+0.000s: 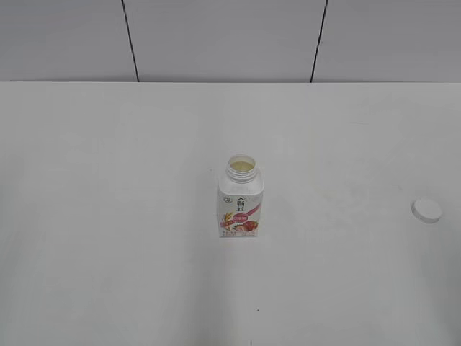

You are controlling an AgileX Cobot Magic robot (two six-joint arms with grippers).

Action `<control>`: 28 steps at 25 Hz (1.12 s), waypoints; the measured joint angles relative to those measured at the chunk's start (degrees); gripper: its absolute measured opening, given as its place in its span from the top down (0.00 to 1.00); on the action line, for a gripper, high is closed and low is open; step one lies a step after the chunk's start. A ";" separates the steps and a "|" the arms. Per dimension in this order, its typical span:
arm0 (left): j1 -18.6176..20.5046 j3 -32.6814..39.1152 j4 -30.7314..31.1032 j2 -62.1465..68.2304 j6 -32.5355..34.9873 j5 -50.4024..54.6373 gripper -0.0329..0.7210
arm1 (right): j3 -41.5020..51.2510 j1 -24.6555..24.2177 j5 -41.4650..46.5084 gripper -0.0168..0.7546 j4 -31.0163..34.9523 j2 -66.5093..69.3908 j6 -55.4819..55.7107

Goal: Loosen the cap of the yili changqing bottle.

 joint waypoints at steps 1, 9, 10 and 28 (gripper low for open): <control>0.00 0.72 0.00 -1.35 0.00 -0.76 0.37 | 0.00 0.00 -0.24 0.37 -0.06 -1.97 -0.06; 0.00 1.58 -0.06 -6.04 0.22 -2.08 0.37 | 0.29 0.00 -0.47 0.37 -1.90 -13.80 0.00; 0.00 1.63 -0.45 -6.62 0.29 -1.65 0.37 | 0.38 0.00 -0.47 0.37 -2.32 -13.80 0.07; 0.00 3.36 -9.92 -14.23 10.06 0.64 0.37 | 2.51 0.00 -4.78 0.37 -2.84 -13.80 0.48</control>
